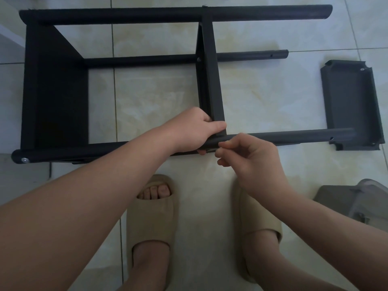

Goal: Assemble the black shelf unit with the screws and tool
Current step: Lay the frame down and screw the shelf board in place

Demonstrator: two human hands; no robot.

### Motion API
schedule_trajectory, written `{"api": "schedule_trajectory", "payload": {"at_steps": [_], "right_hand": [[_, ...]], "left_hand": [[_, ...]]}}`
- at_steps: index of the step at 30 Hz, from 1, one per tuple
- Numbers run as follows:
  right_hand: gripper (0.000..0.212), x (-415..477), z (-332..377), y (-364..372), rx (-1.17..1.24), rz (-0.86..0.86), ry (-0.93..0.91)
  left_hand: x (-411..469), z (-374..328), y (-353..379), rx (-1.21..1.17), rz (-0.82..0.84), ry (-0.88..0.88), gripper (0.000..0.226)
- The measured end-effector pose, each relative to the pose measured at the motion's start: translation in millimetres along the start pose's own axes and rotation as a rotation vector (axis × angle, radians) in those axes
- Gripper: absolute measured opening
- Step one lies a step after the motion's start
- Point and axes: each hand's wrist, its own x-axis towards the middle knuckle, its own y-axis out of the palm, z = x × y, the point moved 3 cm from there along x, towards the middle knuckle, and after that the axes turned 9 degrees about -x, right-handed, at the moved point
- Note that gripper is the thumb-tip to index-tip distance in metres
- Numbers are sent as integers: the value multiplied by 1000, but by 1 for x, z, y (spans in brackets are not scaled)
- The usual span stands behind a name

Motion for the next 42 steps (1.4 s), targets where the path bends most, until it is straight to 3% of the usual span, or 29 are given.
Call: {"api": "schedule_trajectory", "payload": {"at_steps": [5,10,19,25,42], "right_hand": [[20,6,4,-9,-258,-28,13],[43,15,22,-20,-722,-42,-155],[39,17,9,-21,-732,-46,-234],[53,25,6,-21,-826,41,-268],[50,26,4,-21,-791,28,-281]], "left_hand": [[-1,1,-2,-10,5,-4,46],[-1,1,-3,-12,15,-2,43],[-2,2,-3,-24,17,-7,43],[-5,-1,-2,-17,-20,12,40],[-10,0,-4,41,-57,17,39]]}}
